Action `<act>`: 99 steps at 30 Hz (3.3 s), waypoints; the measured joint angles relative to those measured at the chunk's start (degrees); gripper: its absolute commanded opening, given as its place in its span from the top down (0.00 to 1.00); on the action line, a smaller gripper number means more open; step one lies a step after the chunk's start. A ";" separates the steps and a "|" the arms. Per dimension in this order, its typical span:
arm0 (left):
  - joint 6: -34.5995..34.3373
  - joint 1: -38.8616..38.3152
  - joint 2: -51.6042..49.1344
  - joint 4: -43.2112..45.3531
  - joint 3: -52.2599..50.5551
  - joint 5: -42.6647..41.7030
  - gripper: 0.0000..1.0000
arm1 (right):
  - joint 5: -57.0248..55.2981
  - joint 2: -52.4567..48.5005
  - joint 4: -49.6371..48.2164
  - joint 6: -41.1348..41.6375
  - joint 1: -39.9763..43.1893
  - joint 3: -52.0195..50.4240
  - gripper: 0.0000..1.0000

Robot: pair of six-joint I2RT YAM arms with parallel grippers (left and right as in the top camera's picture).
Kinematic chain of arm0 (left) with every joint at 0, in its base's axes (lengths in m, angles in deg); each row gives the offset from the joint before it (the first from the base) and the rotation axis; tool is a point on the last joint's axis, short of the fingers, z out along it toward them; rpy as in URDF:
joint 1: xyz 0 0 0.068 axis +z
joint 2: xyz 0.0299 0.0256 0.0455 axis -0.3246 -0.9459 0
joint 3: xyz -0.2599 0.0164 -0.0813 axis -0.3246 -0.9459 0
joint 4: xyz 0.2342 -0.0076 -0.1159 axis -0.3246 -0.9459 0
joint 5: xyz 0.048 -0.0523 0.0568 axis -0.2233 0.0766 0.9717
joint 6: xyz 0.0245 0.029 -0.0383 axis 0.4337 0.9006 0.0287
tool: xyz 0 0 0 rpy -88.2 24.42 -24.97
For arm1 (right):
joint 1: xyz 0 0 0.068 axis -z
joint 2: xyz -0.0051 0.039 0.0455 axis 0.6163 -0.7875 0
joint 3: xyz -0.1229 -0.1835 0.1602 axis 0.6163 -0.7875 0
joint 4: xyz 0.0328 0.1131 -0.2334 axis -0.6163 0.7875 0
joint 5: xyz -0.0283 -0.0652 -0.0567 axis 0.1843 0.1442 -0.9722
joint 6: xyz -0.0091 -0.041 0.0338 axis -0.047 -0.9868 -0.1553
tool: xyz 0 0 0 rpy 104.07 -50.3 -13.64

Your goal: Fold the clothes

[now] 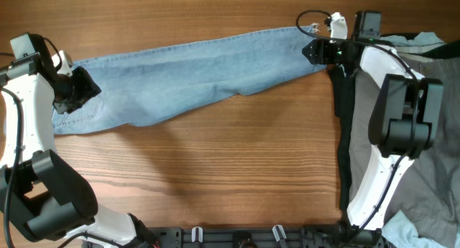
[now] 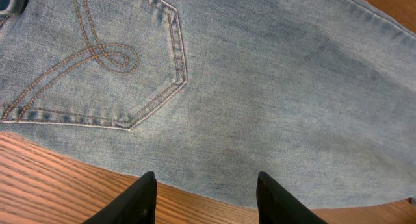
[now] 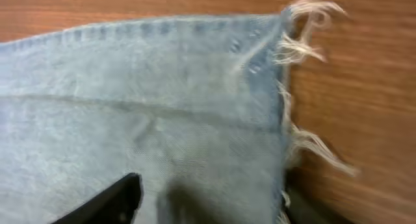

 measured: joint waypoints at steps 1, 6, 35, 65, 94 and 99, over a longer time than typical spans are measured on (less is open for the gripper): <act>0.00 -0.04 0.00 -0.11 0.00 0.00 0.52 | 0.07 -0.42 -1.20 -0.09 -1.20 0.00 0.67; 0.02 -0.85 0.00 -1.27 0.00 0.00 0.53 | -1.09 -0.79 2.29 4.15 -3.87 0.17 0.96; 0.02 -0.83 0.00 -4.55 0.00 0.02 0.50 | -10.62 17.33 36.30 17.49 -1.03 -19.87 0.54; 0.02 -0.85 0.00 -4.17 -0.07 -0.15 0.48 | -4.76 32.37 20.35 11.69 -4.52 -6.47 0.96; -8.31 -5.18 3.98 -10.21 -11.06 3.91 0.96 | -10.12 23.30 33.94 13.75 -3.93 -6.49 0.96; -7.85 -6.73 8.87 -9.97 -4.46 3.02 0.61 | -10.23 23.30 31.63 13.07 -3.89 -6.49 0.95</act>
